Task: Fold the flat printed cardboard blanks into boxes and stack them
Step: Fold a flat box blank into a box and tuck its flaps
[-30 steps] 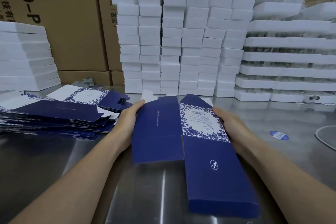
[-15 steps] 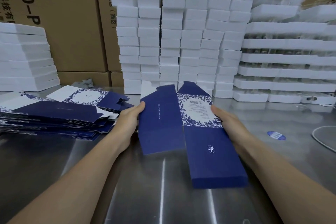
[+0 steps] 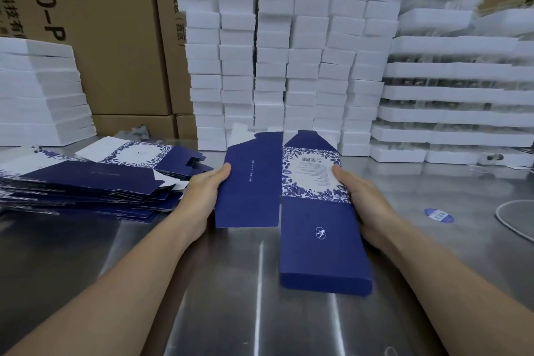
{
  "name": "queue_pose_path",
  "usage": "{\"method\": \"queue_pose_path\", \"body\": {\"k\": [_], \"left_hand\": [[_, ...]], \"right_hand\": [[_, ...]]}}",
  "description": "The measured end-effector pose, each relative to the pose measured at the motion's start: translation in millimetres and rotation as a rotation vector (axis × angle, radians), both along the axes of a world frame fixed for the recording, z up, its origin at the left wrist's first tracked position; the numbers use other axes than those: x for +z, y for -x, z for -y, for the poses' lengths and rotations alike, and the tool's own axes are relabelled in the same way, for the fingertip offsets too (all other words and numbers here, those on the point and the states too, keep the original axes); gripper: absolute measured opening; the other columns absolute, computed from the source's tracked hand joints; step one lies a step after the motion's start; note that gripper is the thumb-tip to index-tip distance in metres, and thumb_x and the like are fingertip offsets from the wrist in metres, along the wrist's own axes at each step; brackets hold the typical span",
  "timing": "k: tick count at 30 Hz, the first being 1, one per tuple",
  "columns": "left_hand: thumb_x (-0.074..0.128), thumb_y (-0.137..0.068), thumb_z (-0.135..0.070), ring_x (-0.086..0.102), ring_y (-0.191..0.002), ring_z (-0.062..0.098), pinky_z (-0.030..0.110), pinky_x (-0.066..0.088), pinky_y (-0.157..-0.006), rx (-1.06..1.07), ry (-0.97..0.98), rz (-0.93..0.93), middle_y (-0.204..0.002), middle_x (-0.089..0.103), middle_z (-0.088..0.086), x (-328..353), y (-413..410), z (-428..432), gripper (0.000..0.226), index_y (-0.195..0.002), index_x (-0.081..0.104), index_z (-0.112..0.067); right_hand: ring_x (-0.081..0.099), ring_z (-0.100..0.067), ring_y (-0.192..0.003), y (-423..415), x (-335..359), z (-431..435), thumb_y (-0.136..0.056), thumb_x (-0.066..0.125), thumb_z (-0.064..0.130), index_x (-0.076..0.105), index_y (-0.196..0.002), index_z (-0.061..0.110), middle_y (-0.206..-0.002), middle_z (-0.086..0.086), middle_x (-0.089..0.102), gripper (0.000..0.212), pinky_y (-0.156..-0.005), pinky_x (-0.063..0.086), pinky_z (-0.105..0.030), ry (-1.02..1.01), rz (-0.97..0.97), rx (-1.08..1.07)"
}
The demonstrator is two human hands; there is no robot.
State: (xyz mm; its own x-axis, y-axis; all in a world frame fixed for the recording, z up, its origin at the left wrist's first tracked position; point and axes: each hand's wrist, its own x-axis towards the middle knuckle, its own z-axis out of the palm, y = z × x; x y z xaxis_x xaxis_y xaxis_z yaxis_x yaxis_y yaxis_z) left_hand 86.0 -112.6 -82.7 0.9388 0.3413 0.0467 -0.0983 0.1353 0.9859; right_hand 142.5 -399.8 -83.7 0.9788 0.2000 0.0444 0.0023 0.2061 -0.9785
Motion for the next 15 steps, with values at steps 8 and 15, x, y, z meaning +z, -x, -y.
{"method": "queue_pose_path", "body": {"k": [8, 15], "left_hand": [[0.048, -0.111, -0.048, 0.078, -0.104, 0.019, 0.047, 0.058, -0.101, 0.090, 0.014, 0.100, -0.111, 0.081, -0.006, 3, 1, 5, 0.033, -0.115, 0.074, -0.030], [0.048, -0.112, -0.040, 0.073, -0.111, 0.014, 0.039, 0.060, -0.094, 0.126, 0.004, 0.175, -0.117, 0.077, -0.009, 9, 6, 19, 0.023, -0.120, 0.066, -0.027]], "right_hand": [[0.079, -0.026, -0.092, 2, 1, -2, -0.079, 0.080, 0.051, 0.079, -0.118, 0.022, -0.106, -0.005, 0.081, 0.048, -0.073, 0.062, -0.035, 0.027, 0.037, 0.040], [0.078, -0.014, -0.078, 12, 12, -6, -0.101, 0.066, 0.009, 0.078, -0.109, 0.030, -0.093, 0.000, 0.082, 0.026, -0.059, 0.058, -0.023, 0.122, 0.300, -0.130]]}}
